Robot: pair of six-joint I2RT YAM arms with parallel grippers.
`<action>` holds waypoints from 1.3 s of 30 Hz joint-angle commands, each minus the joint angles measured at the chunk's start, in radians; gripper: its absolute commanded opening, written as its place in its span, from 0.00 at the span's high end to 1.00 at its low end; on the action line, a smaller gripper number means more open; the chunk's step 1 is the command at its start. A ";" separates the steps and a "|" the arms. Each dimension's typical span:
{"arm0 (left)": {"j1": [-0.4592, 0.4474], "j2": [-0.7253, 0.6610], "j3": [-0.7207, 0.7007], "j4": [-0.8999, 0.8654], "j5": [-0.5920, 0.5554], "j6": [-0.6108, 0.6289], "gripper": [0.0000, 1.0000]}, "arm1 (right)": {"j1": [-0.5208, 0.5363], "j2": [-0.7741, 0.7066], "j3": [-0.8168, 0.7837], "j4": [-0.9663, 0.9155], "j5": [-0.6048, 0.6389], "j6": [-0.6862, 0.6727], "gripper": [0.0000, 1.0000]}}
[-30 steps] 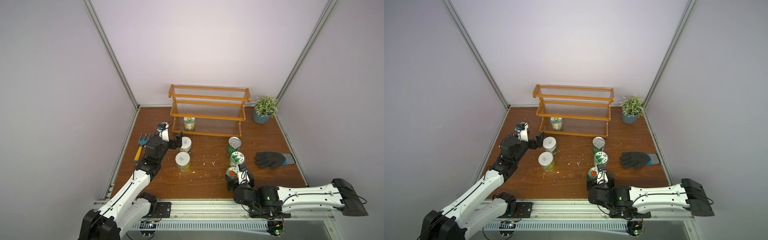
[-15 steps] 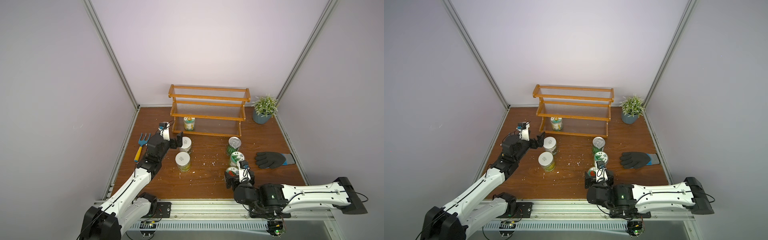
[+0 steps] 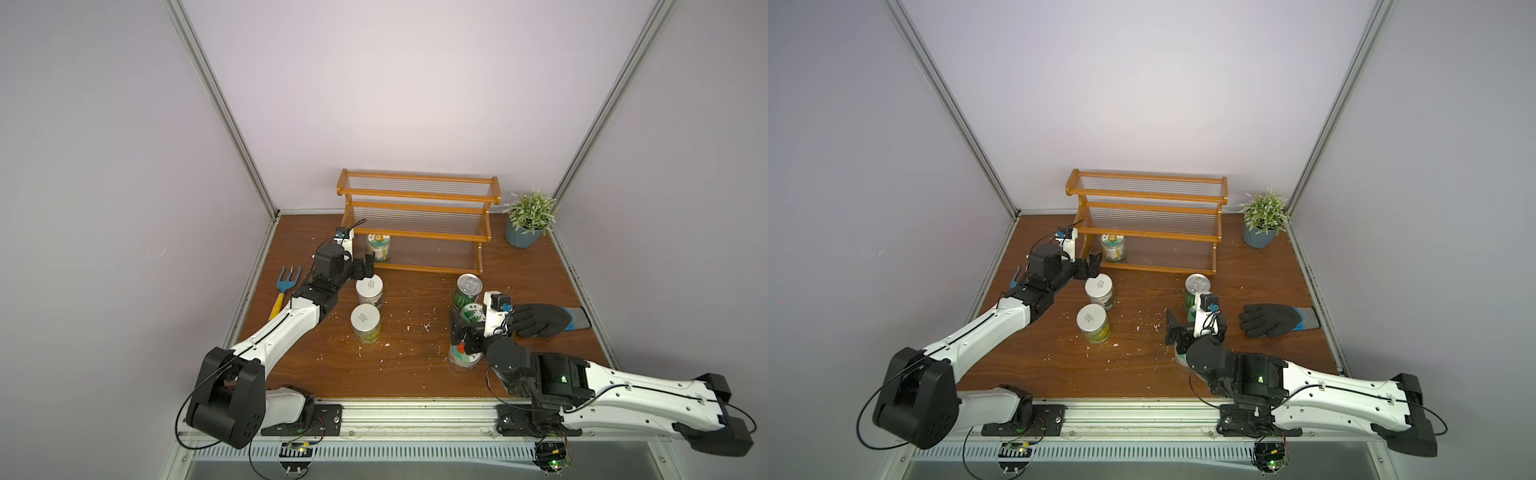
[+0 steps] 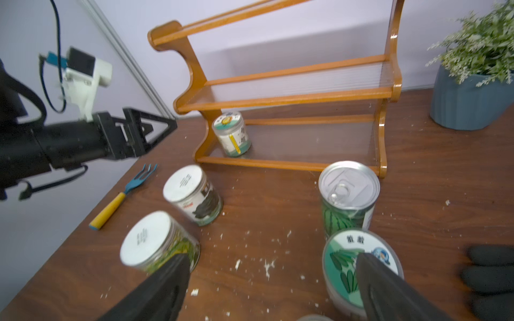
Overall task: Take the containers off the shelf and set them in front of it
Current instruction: 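Pick up a container from the shelf.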
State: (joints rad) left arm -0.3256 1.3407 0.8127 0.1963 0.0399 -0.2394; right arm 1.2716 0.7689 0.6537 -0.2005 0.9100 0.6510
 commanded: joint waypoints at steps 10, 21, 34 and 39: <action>-0.009 0.231 0.185 -0.067 0.087 0.023 0.00 | -0.316 0.224 0.075 0.319 -0.425 -0.182 0.01; -0.036 0.377 0.280 -0.080 0.037 0.012 0.00 | -0.373 0.265 0.061 0.404 -0.464 -0.191 0.01; -0.051 0.494 0.347 -0.051 -0.035 -0.009 0.00 | -0.417 0.257 0.022 0.451 -0.490 -0.183 0.01; -0.059 0.519 0.353 -0.010 -0.074 -0.014 0.00 | -0.427 0.260 0.014 0.463 -0.497 -0.185 0.01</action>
State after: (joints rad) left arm -0.3706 1.8488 1.1416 0.1486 0.0078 -0.2424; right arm 0.8524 1.0405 0.6724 0.2089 0.4313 0.4786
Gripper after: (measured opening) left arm 0.998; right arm 0.993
